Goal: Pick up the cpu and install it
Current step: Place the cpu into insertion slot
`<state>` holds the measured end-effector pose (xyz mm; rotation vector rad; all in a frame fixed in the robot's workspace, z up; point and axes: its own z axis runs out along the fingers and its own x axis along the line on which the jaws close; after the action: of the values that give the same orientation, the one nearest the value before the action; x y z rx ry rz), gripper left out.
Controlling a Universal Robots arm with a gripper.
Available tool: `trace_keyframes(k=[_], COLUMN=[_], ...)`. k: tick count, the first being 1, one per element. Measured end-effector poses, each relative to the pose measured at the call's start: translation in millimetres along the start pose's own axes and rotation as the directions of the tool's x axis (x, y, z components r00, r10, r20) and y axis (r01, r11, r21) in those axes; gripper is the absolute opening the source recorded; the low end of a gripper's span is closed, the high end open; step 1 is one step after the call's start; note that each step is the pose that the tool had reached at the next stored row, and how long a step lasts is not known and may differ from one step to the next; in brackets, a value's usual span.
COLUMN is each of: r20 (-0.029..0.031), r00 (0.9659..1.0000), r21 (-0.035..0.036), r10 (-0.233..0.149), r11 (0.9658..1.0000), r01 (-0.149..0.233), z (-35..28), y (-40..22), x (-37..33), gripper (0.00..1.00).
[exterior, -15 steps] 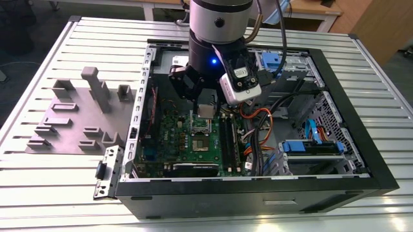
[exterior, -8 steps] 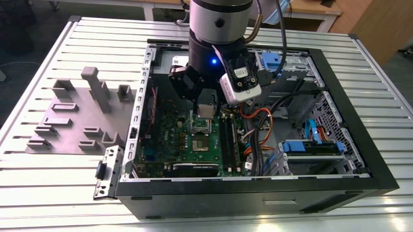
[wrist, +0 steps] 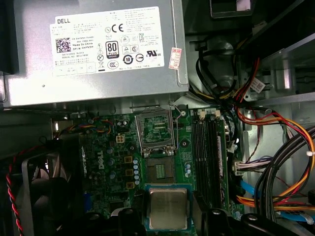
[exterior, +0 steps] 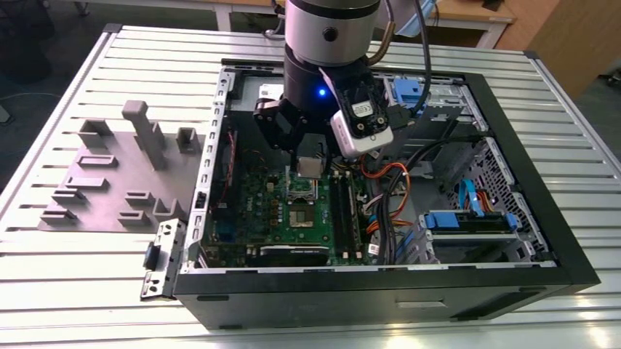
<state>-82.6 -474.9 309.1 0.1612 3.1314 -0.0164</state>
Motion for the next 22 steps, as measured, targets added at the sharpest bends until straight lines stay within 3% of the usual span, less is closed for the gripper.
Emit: trace_keyframes(k=[7, 8, 9, 22], r20=[0.0001, 0.0006, 0.0007, 0.0007], r00=[1.0000, 0.9982, 0.9978, 0.9977], r21=[-0.0003, -0.0003, -0.0004, -0.0013], r10=[-0.002, -0.060, -0.067, -0.067], r11=[1.0000, 0.9982, 0.9978, 0.9977], r01=[0.002, 0.060, 0.067, 0.067], z=[1.2, 8.3, 10.1, 33.8], y=[0.0, 0.1, 0.2, 0.4], x=[0.0, -0.3, -0.3, -0.2], gripper=[0.47, 0.47, 0.47, 0.47])
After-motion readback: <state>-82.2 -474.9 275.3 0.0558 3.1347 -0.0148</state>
